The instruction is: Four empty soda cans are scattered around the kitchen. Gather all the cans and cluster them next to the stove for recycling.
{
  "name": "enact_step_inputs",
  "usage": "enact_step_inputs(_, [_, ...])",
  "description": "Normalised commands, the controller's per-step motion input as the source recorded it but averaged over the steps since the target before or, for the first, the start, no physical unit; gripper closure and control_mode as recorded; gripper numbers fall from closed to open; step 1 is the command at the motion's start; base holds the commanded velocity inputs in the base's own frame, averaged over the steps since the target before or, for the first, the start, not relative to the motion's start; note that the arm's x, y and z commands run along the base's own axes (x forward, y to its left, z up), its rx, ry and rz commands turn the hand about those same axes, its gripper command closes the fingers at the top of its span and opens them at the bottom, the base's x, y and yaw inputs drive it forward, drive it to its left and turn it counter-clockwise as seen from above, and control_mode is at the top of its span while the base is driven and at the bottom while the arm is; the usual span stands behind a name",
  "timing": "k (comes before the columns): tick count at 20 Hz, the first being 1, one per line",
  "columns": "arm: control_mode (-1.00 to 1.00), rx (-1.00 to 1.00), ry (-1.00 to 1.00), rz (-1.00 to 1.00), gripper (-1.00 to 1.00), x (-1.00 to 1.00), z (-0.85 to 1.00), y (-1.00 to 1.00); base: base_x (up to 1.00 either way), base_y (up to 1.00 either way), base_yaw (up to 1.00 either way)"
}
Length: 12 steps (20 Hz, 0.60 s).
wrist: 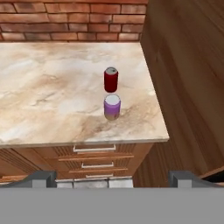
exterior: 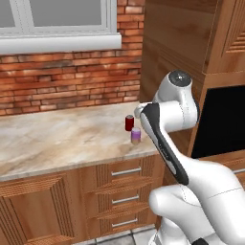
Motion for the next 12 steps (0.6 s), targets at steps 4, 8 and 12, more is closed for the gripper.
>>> enact_step_inputs(4, [-1.0,-0.03,0.03,0.0,-1.0,0.28,-0.16,0.0,0.0,0.0,0.0])
enact_step_inputs(8, [-1.0,0.0,0.06,0.0,-1.0,0.26,-0.18,-0.02,0.0,0.0,0.0])
enact_step_inputs(12, [-1.0,0.03,0.03,0.0,-1.0,0.24,-0.25,-0.13,0.0,0.0,0.0])
